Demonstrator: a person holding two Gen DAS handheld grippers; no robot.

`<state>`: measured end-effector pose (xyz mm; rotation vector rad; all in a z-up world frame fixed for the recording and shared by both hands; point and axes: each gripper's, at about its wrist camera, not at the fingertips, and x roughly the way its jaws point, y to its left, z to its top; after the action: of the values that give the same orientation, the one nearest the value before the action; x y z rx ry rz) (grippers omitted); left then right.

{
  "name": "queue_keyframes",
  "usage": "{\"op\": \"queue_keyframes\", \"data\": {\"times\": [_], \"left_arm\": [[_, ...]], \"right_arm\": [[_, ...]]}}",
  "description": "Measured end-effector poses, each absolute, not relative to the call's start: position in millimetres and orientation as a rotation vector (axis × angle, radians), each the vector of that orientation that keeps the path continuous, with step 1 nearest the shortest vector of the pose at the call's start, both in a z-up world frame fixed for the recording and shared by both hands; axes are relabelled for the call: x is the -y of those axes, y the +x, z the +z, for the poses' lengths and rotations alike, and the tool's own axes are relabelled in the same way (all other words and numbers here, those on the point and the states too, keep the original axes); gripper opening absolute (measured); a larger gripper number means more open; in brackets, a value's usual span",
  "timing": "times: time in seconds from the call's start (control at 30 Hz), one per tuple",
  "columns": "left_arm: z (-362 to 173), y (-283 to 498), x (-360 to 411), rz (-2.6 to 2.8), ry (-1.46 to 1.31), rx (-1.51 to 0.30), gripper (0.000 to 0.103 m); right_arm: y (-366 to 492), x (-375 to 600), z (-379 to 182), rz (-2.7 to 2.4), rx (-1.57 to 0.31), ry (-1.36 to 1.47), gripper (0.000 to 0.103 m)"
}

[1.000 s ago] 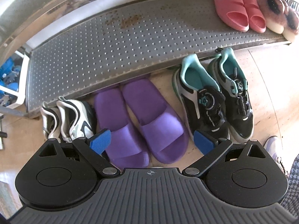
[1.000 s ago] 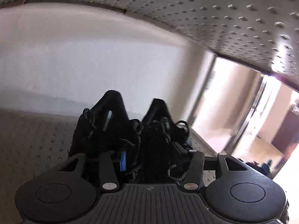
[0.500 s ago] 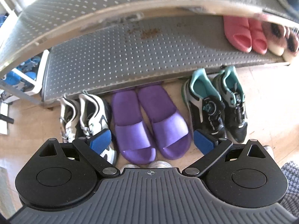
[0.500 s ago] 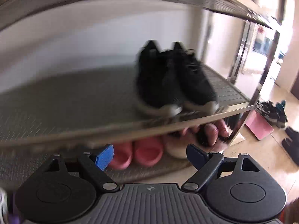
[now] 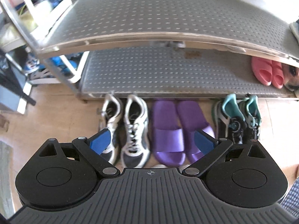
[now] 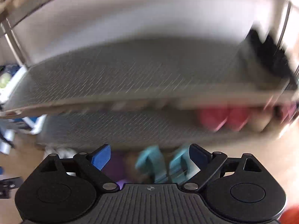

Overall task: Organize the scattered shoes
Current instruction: 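Withdraw the right tool down toward the light grey mesh sneakers, then grasp both light grey mesh sneakers at the heels with the right gripper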

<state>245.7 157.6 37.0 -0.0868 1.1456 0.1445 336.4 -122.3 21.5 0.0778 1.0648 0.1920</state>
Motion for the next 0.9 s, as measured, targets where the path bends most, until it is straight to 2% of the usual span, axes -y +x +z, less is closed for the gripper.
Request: {"op": "queue_keyframes", "data": {"times": [0.07, 0.13, 0.23, 0.47, 0.57, 0.9], "left_arm": [[40, 241, -171, 0.166, -0.104, -1.142, 0.098], [44, 237, -185, 0.188, -0.122, -1.139, 0.098], [44, 234, -189, 0.190, -0.128, -1.141, 0.098], [37, 236, -184, 0.180, -0.103, -1.164, 0.100], [36, 236, -180, 0.173, -0.093, -1.165, 0.100], [43, 235, -165, 0.145, -0.067, -1.152, 0.101]], "right_arm": [[315, 91, -29, 0.243, -1.223, 0.127, 0.081], [296, 69, -67, 0.281, -1.334, 0.139, 0.059], [262, 33, -114, 0.339, -1.481, 0.131, 0.041], [226, -3, -145, 0.361, -1.586, 0.061, 0.042], [220, -5, -146, 0.348, -1.602, 0.049, 0.047], [206, 14, -134, 0.271, -1.654, 0.041, 0.077]]}}
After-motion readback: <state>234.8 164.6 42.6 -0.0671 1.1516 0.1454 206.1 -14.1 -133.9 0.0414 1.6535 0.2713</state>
